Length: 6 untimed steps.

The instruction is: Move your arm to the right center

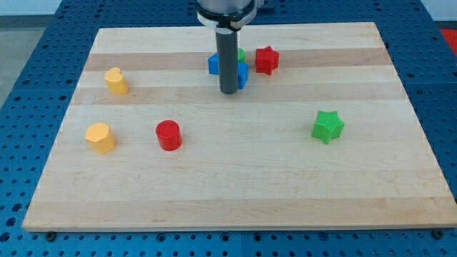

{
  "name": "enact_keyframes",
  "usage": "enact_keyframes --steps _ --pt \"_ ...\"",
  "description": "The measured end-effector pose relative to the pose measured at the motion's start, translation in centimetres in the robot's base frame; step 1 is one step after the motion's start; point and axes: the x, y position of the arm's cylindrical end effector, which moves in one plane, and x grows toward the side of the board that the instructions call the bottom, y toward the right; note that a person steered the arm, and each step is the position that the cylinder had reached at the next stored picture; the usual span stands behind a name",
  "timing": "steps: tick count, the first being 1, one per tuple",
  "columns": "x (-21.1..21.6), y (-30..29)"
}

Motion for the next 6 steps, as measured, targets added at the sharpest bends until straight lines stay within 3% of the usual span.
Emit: enact_keyframes --steps 2,5,6 --pt "0.3 0.6" --pt "2.7 17.9" --pt "2.7 18.0"
